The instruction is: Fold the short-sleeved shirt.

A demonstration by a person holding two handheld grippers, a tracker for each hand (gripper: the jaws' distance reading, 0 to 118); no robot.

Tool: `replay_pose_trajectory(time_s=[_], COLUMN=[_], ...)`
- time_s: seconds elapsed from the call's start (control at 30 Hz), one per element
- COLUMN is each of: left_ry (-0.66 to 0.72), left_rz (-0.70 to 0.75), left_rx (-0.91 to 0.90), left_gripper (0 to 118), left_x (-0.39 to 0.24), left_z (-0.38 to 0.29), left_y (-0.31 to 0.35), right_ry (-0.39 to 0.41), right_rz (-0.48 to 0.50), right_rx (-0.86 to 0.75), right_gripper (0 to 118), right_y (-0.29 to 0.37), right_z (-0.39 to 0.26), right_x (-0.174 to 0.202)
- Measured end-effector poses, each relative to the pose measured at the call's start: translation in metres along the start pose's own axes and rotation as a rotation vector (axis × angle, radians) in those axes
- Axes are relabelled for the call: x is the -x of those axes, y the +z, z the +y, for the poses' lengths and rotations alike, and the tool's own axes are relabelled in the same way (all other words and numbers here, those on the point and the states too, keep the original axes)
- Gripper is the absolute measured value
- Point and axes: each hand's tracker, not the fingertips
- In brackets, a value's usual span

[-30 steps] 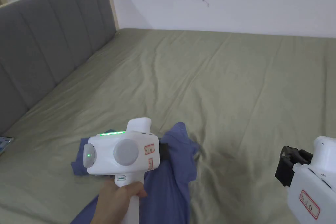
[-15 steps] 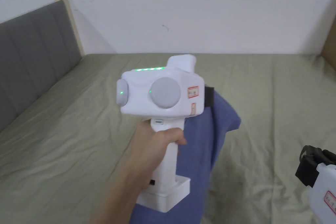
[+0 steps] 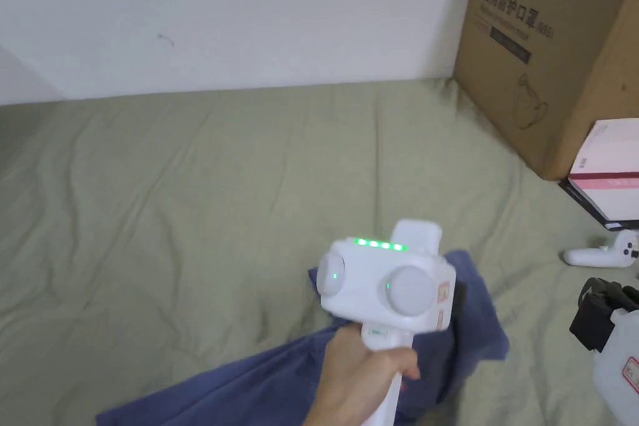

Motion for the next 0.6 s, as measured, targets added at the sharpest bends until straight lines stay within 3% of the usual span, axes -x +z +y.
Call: replay_pose_trajectory(time_s=[0.03, 0.13, 0.27, 0.4, 0.43, 0.47, 0.53, 0.6], left_ry=[0.008, 0.038, 0.053, 0.083, 0.089, 0.101, 0.112, 0.17], left_rz=[-0.001, -0.039, -0.027, 0.021, 0.039, 0.05, 0.078, 0.186], left_rx=[0.05, 0.117, 0.098, 0.005, -0.028, -0.053, -0.061, -0.108], left_gripper=[74, 92, 99, 98, 90, 71, 0, 0], left_x=[0.005, 0.012, 0.02, 0.052, 0.055, 0.063, 0.081, 0.105], left_z=[-0.011, -0.038, -0.046, -0.035, -0.036, -0.038, -0.047, -0.062], left_y=[-0.015, -0.028, 0.006, 0.042, 0.065, 0.084, 0.107, 0.135], right_ry=[0.001, -0.001, -0.015, 0.027, 0.033, 0.04, 0.053, 0.069], right_rz=[-0.006, -0.02, 0.007, 0.051, 0.066, 0.083, 0.107, 0.132], right_rx=[0.011, 0.051, 0.081, 0.077, 0.076, 0.078, 0.08, 0.083], right_gripper=[0, 0, 0, 0, 0, 0, 0, 0], right_y=[-0.001, -0.007, -0.009, -0.004, -0.003, -0.001, 0.001, 0.004], right_z=[-0.003, -0.013, -0.018, -0.019, -0.019, -0.019, -0.02, -0.024], right_x=[-0.002, -0.005, 0.005, 0.028, 0.034, 0.04, 0.052, 0.064])
